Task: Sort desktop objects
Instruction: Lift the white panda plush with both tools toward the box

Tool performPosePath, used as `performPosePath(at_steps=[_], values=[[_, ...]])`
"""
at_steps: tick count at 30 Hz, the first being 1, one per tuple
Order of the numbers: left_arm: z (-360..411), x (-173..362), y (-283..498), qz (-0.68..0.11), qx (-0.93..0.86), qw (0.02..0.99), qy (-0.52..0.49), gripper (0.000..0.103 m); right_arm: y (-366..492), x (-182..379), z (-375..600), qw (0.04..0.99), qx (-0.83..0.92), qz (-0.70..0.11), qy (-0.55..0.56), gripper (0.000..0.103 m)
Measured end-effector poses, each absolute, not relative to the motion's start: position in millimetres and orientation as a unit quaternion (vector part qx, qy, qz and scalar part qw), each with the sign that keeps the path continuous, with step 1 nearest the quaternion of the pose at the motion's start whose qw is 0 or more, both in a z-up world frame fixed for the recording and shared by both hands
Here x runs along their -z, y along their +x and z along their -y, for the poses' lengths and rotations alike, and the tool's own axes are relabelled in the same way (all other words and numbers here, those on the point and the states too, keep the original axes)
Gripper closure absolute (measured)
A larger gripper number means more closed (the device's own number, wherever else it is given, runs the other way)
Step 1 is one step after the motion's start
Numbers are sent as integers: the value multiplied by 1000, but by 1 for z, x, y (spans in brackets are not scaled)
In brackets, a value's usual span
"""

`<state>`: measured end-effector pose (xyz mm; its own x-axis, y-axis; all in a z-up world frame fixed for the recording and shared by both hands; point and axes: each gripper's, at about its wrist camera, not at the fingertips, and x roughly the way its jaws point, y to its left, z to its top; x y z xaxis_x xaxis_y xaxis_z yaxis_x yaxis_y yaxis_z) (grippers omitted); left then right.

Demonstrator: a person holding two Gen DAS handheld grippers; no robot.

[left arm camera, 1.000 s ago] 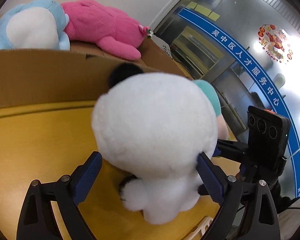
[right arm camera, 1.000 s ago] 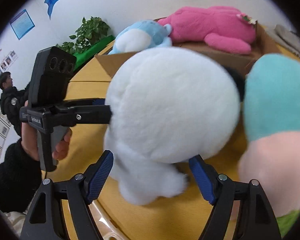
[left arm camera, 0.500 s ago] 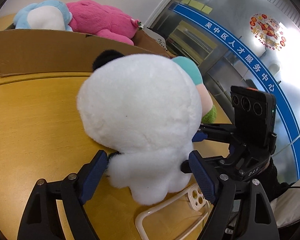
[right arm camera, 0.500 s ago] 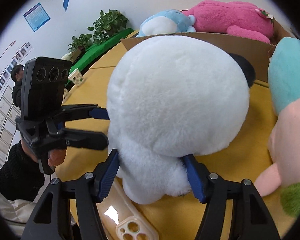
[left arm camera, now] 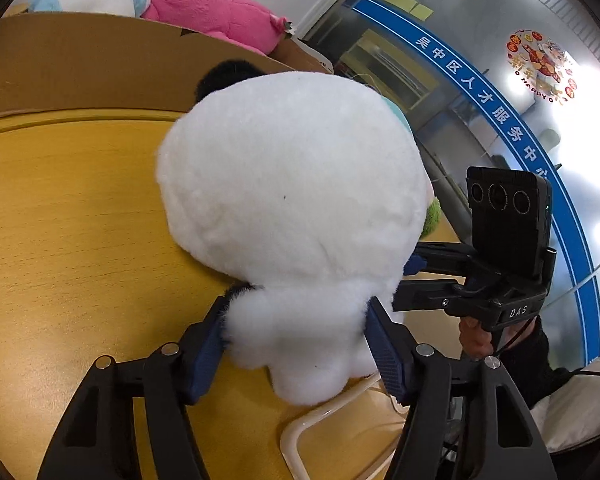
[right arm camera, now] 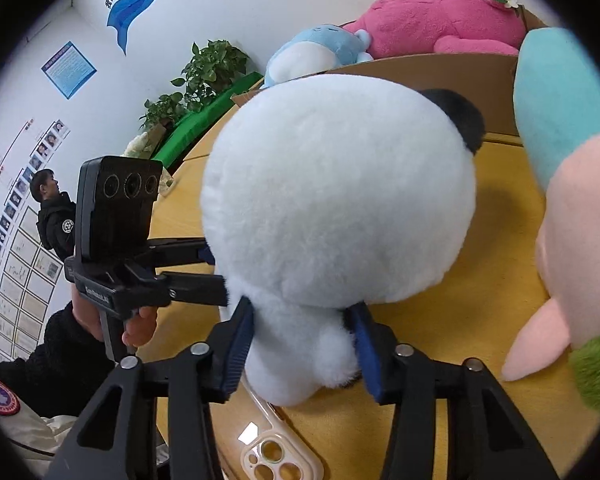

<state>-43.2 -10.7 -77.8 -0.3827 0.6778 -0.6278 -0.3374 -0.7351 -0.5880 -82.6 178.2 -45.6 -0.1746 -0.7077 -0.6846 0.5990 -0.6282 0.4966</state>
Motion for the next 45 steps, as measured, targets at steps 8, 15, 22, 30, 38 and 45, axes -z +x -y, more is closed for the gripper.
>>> performPosePath(at_steps=[8,15,22,30,38,45], values=[[15,66,-21,196,-817,305,-449,46,-80,43,-183,449,750,69,481,52],[27,63,-17,203,-825,297,-436,29,-78,45,-187,442,749,56,491,37],[22,75,-30,206,-811,314,-449,46,-80,54,-184,449,737,88,497,62],[22,70,-22,195,-818,310,-444,49,-78,50,-186,449,735,63,504,43],[24,72,-26,197,-818,305,-446,41,-84,60,-188,455,725,96,507,49],[22,72,-24,210,-814,311,-443,58,-81,58,-189,451,735,97,497,63]])
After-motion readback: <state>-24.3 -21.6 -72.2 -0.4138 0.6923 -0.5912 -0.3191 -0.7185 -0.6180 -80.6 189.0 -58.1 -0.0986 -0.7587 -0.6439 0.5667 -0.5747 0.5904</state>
